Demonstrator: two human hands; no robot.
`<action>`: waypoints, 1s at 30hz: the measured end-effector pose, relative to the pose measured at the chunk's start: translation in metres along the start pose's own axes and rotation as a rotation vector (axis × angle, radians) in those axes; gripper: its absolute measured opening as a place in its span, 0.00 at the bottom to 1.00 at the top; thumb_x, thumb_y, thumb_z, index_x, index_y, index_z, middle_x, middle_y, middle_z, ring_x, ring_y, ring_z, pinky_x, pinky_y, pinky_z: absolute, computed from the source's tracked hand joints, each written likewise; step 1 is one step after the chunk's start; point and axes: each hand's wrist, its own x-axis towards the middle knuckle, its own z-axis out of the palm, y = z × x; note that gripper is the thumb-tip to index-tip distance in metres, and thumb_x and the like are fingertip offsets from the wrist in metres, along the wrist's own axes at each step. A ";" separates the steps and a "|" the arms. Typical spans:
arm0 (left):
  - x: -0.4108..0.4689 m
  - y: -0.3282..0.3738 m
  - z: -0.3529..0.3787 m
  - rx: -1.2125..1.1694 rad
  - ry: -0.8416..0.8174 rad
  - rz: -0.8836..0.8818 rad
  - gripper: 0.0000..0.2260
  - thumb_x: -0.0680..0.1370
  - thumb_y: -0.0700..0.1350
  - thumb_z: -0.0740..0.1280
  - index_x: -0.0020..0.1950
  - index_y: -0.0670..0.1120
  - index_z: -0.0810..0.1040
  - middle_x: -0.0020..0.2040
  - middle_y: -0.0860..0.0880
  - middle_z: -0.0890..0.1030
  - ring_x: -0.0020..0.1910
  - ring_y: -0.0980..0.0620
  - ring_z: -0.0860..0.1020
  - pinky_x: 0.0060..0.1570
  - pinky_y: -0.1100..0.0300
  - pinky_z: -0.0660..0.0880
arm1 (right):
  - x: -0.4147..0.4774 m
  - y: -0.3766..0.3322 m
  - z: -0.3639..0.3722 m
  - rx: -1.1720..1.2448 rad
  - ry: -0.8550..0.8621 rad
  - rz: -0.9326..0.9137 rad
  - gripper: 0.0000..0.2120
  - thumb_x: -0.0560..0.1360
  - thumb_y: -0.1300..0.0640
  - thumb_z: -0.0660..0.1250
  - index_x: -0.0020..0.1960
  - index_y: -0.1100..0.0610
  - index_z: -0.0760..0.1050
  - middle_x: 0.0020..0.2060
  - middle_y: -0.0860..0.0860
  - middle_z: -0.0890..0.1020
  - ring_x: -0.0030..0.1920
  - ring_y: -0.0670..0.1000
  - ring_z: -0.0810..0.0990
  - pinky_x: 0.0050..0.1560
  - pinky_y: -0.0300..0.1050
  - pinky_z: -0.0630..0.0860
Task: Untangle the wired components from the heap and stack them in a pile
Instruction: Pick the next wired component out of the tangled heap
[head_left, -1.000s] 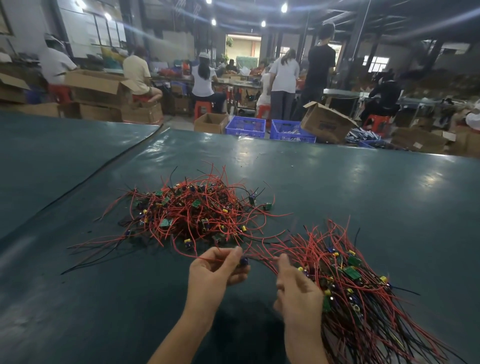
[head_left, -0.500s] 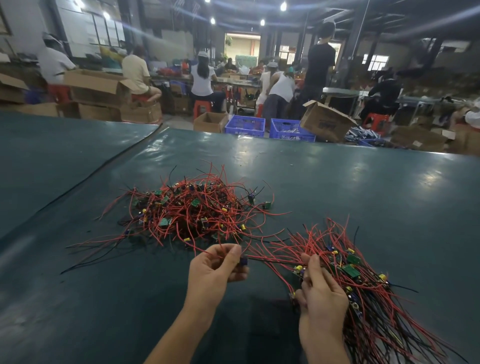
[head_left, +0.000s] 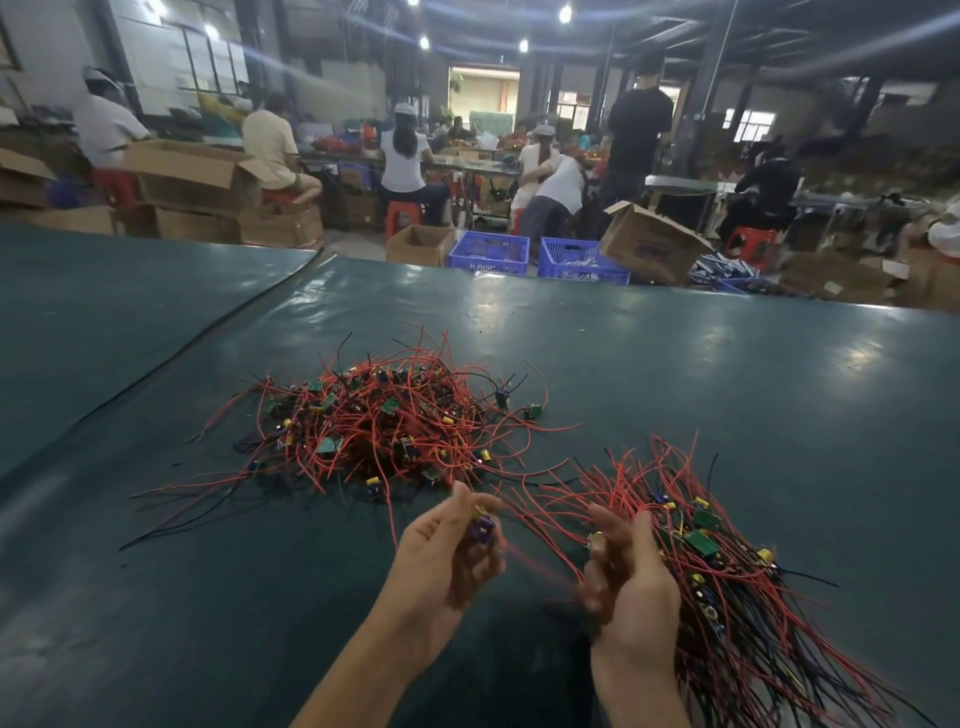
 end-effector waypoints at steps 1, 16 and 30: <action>-0.002 -0.002 0.002 0.053 -0.048 -0.010 0.16 0.68 0.56 0.68 0.39 0.43 0.85 0.29 0.47 0.75 0.26 0.54 0.74 0.28 0.64 0.74 | -0.001 0.002 0.001 -0.061 -0.027 0.007 0.20 0.75 0.42 0.62 0.42 0.56 0.84 0.27 0.46 0.73 0.22 0.42 0.64 0.20 0.34 0.58; 0.003 -0.010 -0.001 0.152 0.019 -0.137 0.17 0.66 0.50 0.72 0.51 0.43 0.82 0.27 0.46 0.76 0.20 0.54 0.71 0.20 0.65 0.70 | -0.024 0.007 0.012 -0.273 -0.500 -0.036 0.13 0.75 0.72 0.64 0.47 0.58 0.85 0.26 0.47 0.79 0.26 0.41 0.75 0.29 0.30 0.70; 0.005 -0.011 -0.008 0.194 0.041 -0.145 0.18 0.63 0.56 0.73 0.47 0.46 0.84 0.32 0.46 0.78 0.23 0.54 0.70 0.21 0.64 0.68 | -0.023 0.011 0.013 -0.361 -0.546 -0.107 0.11 0.65 0.54 0.75 0.47 0.50 0.86 0.39 0.62 0.84 0.39 0.52 0.83 0.42 0.42 0.81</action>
